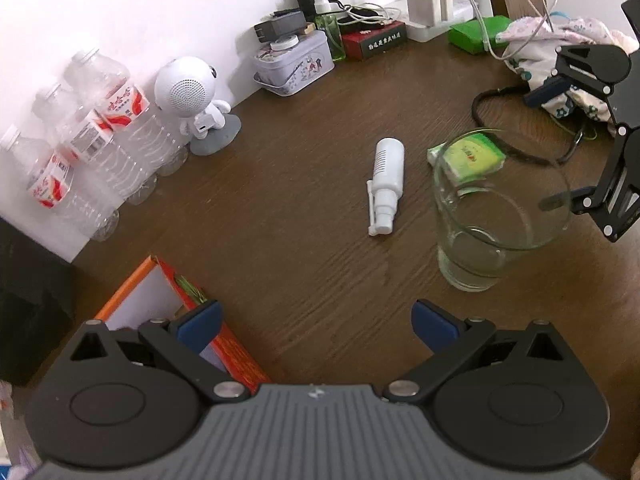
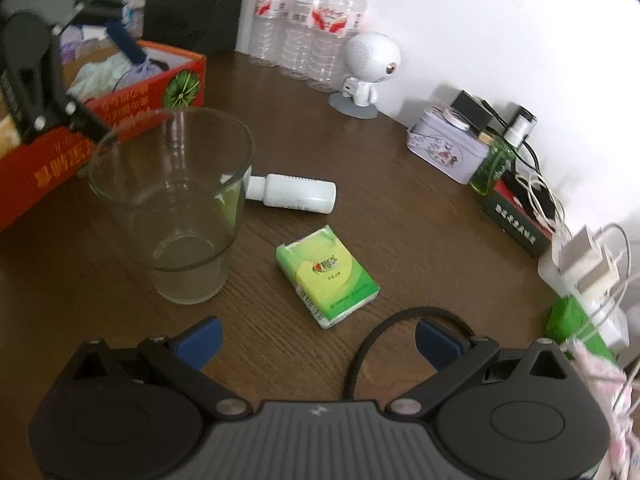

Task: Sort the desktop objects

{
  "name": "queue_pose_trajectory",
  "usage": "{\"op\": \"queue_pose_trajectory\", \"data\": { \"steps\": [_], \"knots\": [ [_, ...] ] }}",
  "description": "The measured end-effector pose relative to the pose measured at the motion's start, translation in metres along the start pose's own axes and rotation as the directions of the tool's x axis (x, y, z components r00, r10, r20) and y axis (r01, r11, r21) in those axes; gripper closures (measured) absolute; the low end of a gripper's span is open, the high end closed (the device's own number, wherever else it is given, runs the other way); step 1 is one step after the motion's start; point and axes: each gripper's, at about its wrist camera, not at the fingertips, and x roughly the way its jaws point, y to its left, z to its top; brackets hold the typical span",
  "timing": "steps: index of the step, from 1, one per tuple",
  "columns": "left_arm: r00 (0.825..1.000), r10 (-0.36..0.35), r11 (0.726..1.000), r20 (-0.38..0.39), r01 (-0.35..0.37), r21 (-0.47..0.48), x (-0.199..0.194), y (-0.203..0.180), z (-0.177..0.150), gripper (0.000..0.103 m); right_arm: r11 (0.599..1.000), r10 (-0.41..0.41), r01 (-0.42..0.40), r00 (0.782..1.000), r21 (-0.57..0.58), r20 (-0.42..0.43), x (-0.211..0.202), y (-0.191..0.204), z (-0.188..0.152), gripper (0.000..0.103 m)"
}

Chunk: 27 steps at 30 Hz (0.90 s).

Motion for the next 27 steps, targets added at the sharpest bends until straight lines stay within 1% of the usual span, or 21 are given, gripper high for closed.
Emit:
{"op": "queue_pose_trajectory", "data": {
  "steps": [7, 12, 15, 19, 27],
  "knots": [
    [1.000, -0.011, 0.998, -0.003, 0.011, 0.055, 0.016, 0.005, 0.011, 0.000, 0.998, -0.005, 0.005, 1.000, -0.062, -0.004, 0.015, -0.006, 0.006, 0.000],
    [1.000, -0.014, 0.993, 0.006, 0.014, 0.115, 0.027, 0.004, 0.021, 0.000, 0.993, 0.001, -0.002, 1.000, -0.118, -0.009, 0.023, -0.005, 0.008, 0.000],
    [1.000, -0.015, 0.989, 0.009, 0.014, 0.145, 0.034, 0.005, 0.027, 0.003, 0.988, 0.003, -0.004, 1.000, -0.151, -0.008, 0.026, -0.004, 0.012, 0.001],
    [1.000, -0.027, 0.984, 0.011, 0.024, 0.179, 0.042, 0.007, 0.036, 0.003, 0.984, 0.013, -0.014, 1.000, -0.177, -0.004, 0.030, -0.005, 0.017, 0.001],
    [0.999, -0.045, 0.977, 0.015, 0.041, 0.210, 0.057, 0.012, 0.052, 0.003, 0.977, 0.013, -0.015, 1.000, -0.212, -0.010, 0.037, -0.013, 0.024, 0.001]
  ]
}}
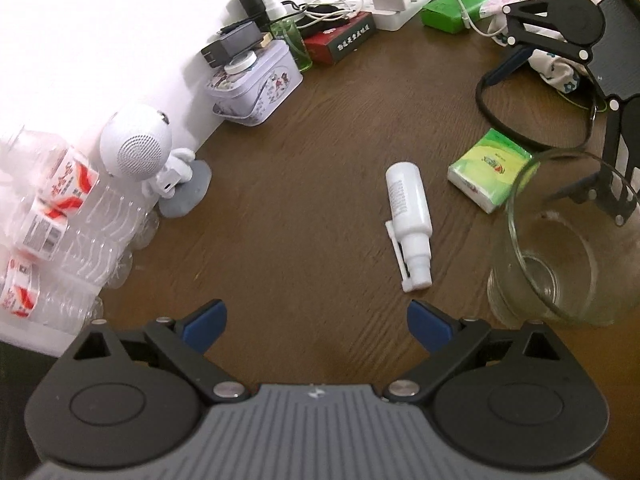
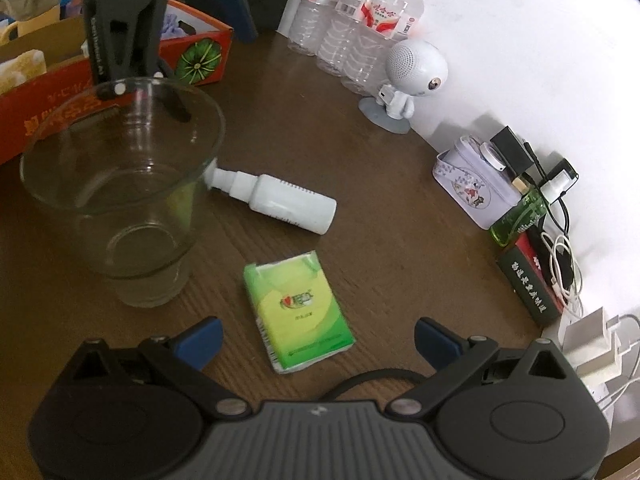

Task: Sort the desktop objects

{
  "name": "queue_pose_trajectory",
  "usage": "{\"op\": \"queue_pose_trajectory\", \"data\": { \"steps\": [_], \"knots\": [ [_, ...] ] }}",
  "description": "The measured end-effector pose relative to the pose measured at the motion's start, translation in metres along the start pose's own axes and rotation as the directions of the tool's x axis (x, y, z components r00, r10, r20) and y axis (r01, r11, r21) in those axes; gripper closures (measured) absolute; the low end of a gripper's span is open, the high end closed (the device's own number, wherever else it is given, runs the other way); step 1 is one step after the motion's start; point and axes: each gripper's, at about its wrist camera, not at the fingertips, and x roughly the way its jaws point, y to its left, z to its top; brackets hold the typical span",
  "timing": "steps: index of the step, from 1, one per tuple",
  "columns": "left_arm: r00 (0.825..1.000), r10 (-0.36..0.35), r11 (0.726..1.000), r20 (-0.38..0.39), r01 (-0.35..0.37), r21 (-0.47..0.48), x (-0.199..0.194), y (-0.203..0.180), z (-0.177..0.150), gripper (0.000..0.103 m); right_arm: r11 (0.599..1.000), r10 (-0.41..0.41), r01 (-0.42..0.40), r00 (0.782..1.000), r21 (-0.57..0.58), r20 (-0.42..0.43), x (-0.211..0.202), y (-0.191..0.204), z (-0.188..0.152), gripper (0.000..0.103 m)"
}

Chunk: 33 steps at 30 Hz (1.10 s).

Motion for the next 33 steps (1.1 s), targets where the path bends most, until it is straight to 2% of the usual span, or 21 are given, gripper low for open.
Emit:
{"op": "queue_pose_trajectory", "data": {
  "steps": [7, 11, 20, 27, 33],
  "knots": [
    [0.999, -0.042, 0.998, 0.004, 0.042, 0.044, 0.013, 0.004, 0.007, 0.006, 1.000, 0.006, -0.006, 1.000, -0.021, -0.002, 0.004, -0.005, 0.003, 0.001],
    [0.997, -0.081, 0.992, 0.016, 0.079, 0.099, 0.018, 0.004, 0.010, 0.008, 0.999, 0.015, -0.015, 1.000, -0.032, -0.007, 0.008, -0.004, 0.004, 0.002],
    [0.984, -0.170, 0.959, 0.051, 0.154, 0.237, 0.026, -0.001, 0.015, 0.011, 0.999, 0.036, -0.037, 0.999, -0.021, -0.009, 0.011, -0.004, 0.003, 0.002],
    [0.972, -0.231, 0.934, 0.043, 0.209, 0.290, 0.034, 0.000, 0.020, 0.013, 0.999, 0.041, -0.041, 0.999, -0.026, -0.003, 0.010, -0.004, 0.005, 0.002],
    [0.969, -0.247, 0.918, 0.029, 0.224, 0.326, 0.041, -0.002, 0.025, 0.014, 0.998, 0.048, -0.048, 0.999, -0.047, -0.009, 0.012, -0.002, 0.009, 0.003]
  ]
}}
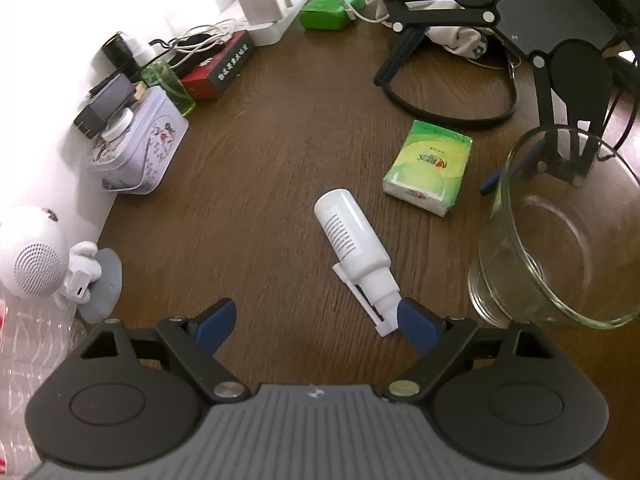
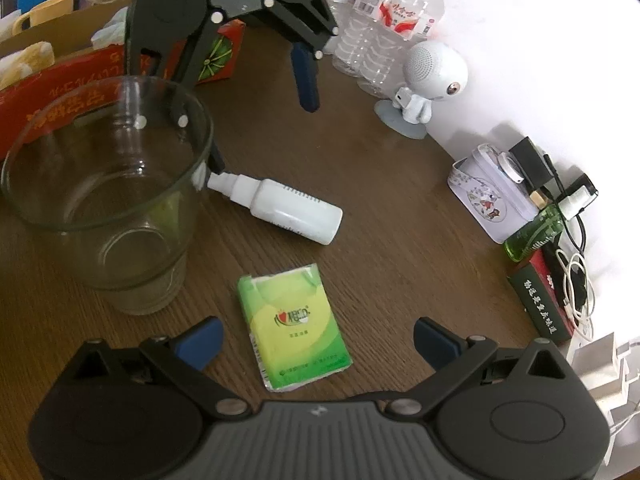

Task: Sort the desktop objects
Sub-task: 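Close the left tool on the spray bottle while the right tool closes on the green tissue pack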

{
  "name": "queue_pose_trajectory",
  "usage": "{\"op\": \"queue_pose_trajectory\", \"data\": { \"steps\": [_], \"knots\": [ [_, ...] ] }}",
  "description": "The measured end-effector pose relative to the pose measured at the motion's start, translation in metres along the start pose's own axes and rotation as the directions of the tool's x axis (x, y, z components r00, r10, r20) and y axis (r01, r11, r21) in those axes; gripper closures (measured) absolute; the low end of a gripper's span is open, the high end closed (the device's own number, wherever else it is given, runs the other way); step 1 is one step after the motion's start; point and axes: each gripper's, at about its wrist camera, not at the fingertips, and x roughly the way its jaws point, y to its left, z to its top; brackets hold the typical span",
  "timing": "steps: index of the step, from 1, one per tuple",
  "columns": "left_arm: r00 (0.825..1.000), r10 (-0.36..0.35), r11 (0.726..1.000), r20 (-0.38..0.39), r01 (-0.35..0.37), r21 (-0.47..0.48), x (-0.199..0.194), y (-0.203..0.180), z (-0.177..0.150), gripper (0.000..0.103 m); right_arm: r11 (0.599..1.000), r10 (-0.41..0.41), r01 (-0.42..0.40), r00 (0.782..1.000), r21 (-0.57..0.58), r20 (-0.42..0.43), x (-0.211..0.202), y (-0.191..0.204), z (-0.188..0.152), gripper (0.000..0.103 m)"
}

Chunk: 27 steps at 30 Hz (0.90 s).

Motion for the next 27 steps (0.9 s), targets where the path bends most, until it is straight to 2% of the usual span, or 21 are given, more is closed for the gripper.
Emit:
{"op": "queue_pose_trajectory", "data": {
  "steps": [2, 21, 27],
  "knots": [
    [1.000, -0.009, 1.000, -0.001, 0.009, 0.005, 0.002, 0.002, 0.001, 0.014, 1.000, 0.005, -0.005, 1.000, -0.002, -0.007, 0.002, -0.001, 0.001, 0.006],
    [0.994, -0.108, 0.990, -0.004, 0.108, 0.085, 0.023, 0.008, 0.015, 0.016, 1.000, 0.017, -0.017, 0.999, -0.006, -0.044, 0.009, -0.005, 0.000, 0.009],
    [0.988, -0.155, 0.980, -0.015, 0.155, 0.127, 0.031, 0.007, 0.018, 0.021, 0.999, 0.037, -0.037, 0.998, -0.012, -0.055, 0.013, -0.009, 0.001, 0.013]
  ]
}}
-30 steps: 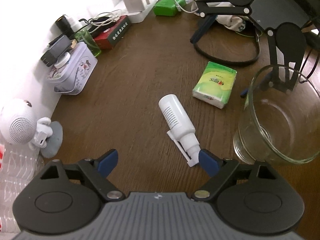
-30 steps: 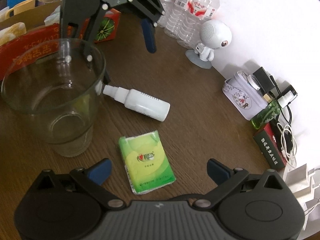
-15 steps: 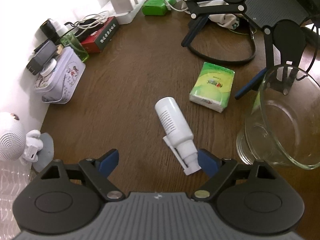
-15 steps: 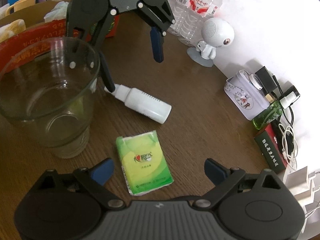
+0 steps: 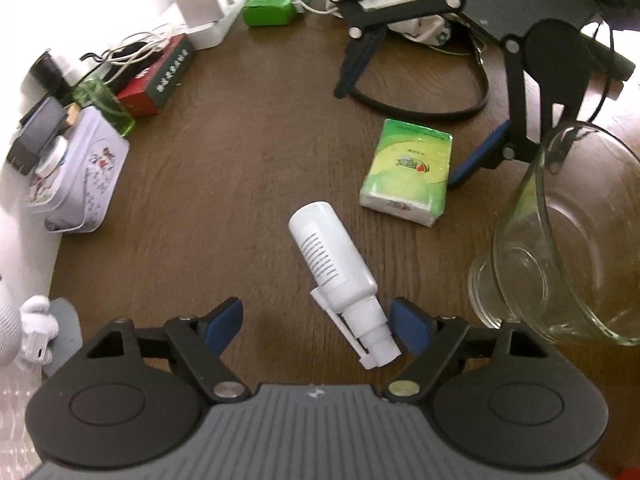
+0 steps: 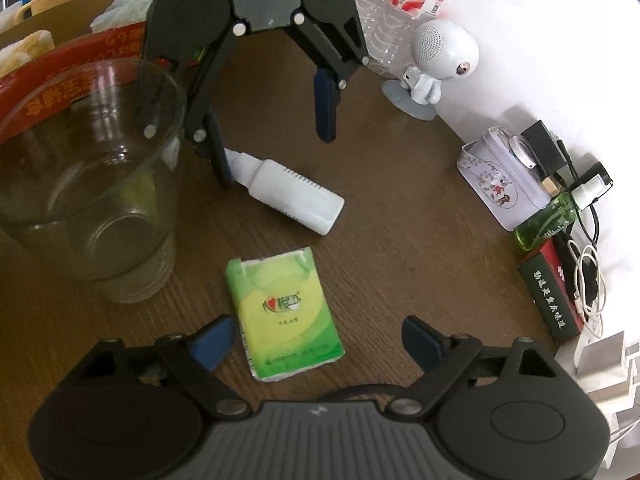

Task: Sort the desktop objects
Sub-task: 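Close the left tool on the spray bottle while the right tool closes on the green tissue pack, then lift the spray bottle and tissue pack with both tools and carry them toward the orange box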

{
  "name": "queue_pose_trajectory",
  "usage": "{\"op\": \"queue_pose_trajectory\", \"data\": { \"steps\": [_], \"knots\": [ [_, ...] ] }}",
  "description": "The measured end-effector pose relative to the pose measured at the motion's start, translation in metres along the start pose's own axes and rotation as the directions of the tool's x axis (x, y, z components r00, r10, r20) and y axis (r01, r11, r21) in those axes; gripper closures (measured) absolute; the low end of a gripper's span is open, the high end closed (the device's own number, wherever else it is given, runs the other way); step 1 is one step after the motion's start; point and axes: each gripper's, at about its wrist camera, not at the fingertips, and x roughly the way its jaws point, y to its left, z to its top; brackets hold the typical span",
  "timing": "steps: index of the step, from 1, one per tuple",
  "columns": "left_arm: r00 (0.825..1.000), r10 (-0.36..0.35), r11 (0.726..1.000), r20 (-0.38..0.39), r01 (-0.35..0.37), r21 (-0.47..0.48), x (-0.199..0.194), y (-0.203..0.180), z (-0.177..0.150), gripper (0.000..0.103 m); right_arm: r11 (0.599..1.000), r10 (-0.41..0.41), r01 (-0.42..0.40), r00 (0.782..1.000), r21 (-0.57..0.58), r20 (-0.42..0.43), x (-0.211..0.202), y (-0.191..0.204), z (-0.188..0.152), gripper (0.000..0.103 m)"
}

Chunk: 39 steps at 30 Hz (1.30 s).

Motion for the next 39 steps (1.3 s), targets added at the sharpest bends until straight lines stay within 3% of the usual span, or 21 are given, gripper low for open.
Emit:
{"op": "queue_pose_trajectory", "data": {
  "steps": [6, 16, 20, 22, 24, 34, 39],
  "knots": [
    [0.999, -0.043, 0.999, -0.004, 0.043, -0.011, 0.008, 0.004, 0.001, 0.025, 1.000, 0.026, -0.026, 1.000, -0.001, 0.007, 0.003, -0.004, 0.003, 0.018],
    [0.994, -0.109, 0.992, -0.003, 0.109, -0.066, 0.009, 0.010, 0.001, 0.037, 0.982, 0.160, -0.161, 0.987, 0.094, 0.018, 0.008, -0.021, 0.003, 0.042],
    [0.993, -0.117, 0.991, -0.007, 0.116, -0.072, 0.009, 0.009, 0.003, 0.040, 0.977, 0.180, -0.180, 0.984, 0.115, 0.011, 0.008, -0.023, 0.002, 0.046],
    [0.993, -0.118, 0.991, -0.006, 0.117, -0.072, 0.007, 0.008, 0.005, 0.051, 0.971, 0.206, -0.206, 0.978, 0.125, 0.010, 0.008, -0.024, 0.002, 0.056],
    [0.993, -0.116, 0.991, -0.004, 0.115, -0.075, 0.006, 0.008, 0.006, 0.065, 0.972, 0.203, -0.202, 0.979, 0.119, 0.007, 0.007, -0.021, 0.002, 0.057],
    [0.994, -0.112, 0.992, -0.006, 0.112, -0.053, -0.001, 0.001, 0.003, 0.066, 0.985, 0.156, -0.157, 0.988, 0.068, 0.017, 0.000, -0.005, -0.002, 0.059],
    [0.998, -0.067, 0.997, -0.004, 0.067, -0.044, -0.010, 0.001, 0.002, 0.066, 0.988, 0.142, -0.143, 0.990, 0.058, 0.028, -0.006, -0.003, 0.001, 0.059]
  ]
}}
